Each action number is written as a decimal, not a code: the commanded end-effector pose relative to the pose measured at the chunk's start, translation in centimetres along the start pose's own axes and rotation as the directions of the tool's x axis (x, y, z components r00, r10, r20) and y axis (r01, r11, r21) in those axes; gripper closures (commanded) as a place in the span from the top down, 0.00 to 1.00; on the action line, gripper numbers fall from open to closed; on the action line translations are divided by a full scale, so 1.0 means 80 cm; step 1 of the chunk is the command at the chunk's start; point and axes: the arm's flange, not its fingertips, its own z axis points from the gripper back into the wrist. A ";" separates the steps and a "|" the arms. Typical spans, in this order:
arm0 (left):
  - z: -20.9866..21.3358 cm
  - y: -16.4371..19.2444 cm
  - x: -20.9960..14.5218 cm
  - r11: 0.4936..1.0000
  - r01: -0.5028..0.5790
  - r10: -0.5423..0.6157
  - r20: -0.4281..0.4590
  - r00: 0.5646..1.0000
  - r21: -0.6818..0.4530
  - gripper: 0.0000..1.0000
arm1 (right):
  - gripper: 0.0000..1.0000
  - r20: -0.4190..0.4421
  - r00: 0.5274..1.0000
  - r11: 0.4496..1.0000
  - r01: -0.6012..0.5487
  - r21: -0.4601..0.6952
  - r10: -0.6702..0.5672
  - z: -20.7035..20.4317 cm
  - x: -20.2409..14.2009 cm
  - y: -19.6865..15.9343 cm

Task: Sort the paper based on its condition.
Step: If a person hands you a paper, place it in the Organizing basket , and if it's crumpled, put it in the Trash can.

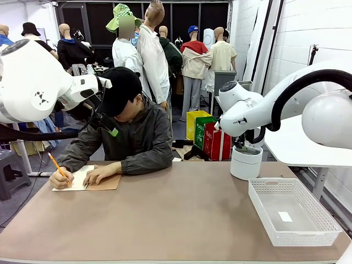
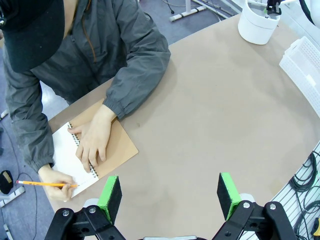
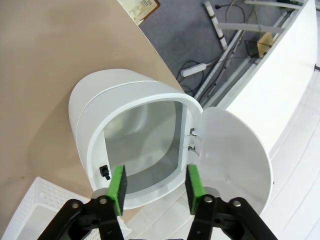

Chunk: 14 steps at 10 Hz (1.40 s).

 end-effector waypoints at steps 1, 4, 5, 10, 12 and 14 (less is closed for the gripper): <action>0.001 0.001 0.001 1.000 -0.002 0.002 0.003 1.000 0.000 1.00 | 1.00 -0.010 1.000 1.000 0.008 0.005 -0.008 -0.001 0.005 -0.007; 0.001 0.001 0.001 1.000 -0.002 0.002 0.003 1.000 0.000 1.00 | 1.00 0.006 1.000 0.999 -0.007 0.042 0.007 0.012 0.002 -0.007; 0.001 0.001 0.001 1.000 -0.002 0.002 0.003 1.000 0.000 1.00 | 1.00 0.005 1.000 0.999 -0.015 0.048 0.014 0.015 0.002 -0.005; 0.001 0.001 0.001 1.000 -0.002 0.002 0.003 1.000 0.000 1.00 | 1.00 0.011 1.000 1.000 0.001 0.024 -0.001 0.010 0.001 0.001; 0.001 0.001 0.001 1.000 -0.002 0.002 0.003 1.000 0.000 1.00 | 1.00 0.011 1.000 1.000 0.001 0.024 -0.001 0.010 0.001 0.001; 0.001 0.001 0.001 1.000 -0.002 0.002 0.003 1.000 0.000 1.00 | 1.00 0.011 1.000 1.000 0.001 0.024 -0.001 0.010 0.001 0.001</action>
